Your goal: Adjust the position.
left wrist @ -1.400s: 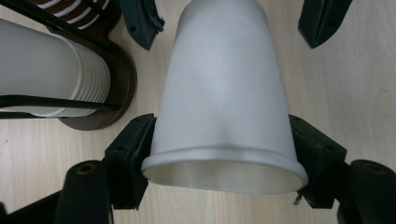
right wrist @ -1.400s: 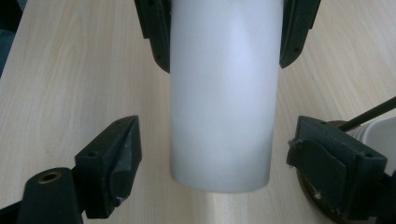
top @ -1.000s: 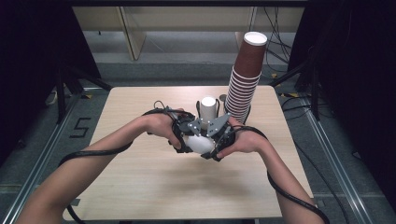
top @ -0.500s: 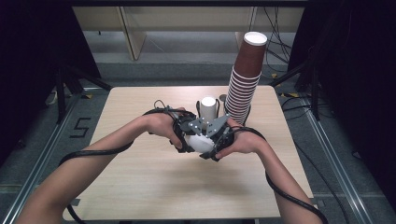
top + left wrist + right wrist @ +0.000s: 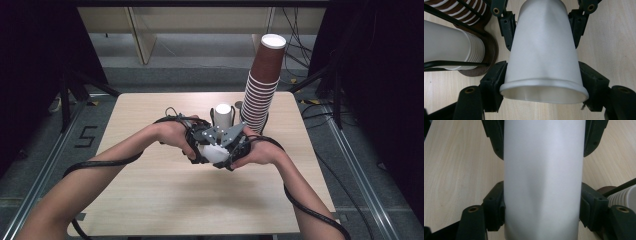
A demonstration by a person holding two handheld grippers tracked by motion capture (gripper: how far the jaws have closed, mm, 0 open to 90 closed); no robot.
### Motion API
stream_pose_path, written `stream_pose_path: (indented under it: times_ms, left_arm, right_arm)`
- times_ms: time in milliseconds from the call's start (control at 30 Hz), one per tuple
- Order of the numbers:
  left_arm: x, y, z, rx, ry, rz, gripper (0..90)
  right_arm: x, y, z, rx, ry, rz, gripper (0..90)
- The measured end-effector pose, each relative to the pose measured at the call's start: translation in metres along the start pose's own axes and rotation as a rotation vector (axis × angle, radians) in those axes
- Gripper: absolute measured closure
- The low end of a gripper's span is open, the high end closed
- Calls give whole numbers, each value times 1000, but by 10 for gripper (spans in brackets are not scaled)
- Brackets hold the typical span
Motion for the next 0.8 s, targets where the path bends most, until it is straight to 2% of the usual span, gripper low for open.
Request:
stream_pose_path:
  times_ms: [200, 233, 267, 300, 400, 433, 500, 533, 567, 633, 667, 733, 800]
  left_arm:
    - [-1, -2, 0, -3, 13, 2, 308]
    - [-1, -2, 0, -4, 16, 4, 298]
    - [-1, -2, 0, -3, 16, 8, 287]
    - [-1, -2, 1, 2, 14, 13, 278]
    - [-2, -3, 1, 0, 29, 36, 227]
    - [-3, -4, 2, -1, 33, 38, 169]
    - [-4, -4, 2, 12, 22, 44, 137]
    - [-4, -5, 2, 16, 25, 48, 116]
    - [-5, -4, 3, 19, 27, 55, 99]
    - [-6, -3, 3, 22, 43, 83, 77]
    - [-5, -1, 2, 32, 30, 91, 65]
    - [-6, 2, 1, 42, 36, 112, 53]
    - [-8, 4, 1, 50, 53, 129, 42]
  right_arm:
    - [-1, -1, 0, -7, 13, 1, 356]
    - [-2, -1, 0, -13, 8, -1, 357]
    - [-2, 0, -3, -11, -19, -9, 356]
    - [-2, -1, -1, -13, 11, 0, 355]
    - [-3, -1, -1, -26, 33, 10, 350]
    - [-3, -1, -1, -32, 34, 4, 350]
    - [-4, 0, 0, -41, 41, -2, 350]
    - [-4, 1, -2, -46, 9, -4, 350]
    - [-4, 1, 0, -51, 37, 4, 350]
    - [-5, 2, 1, -58, 37, 6, 350]
    - [-6, 1, 0, -56, 35, 3, 350]
    - [-8, 1, -1, -58, 35, 0, 350]
    - [-9, 0, 0, -67, 48, 6, 350]
Point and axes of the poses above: each handheld gripper's, and its own axes: y roughly backward along the jaws, x roughly out of its top, z roughly to its right, the point moved 3 cm from there along -y, roughly forward along the jaws, and after that the axes turned 8 degrees about y, right-handed, at the moved point
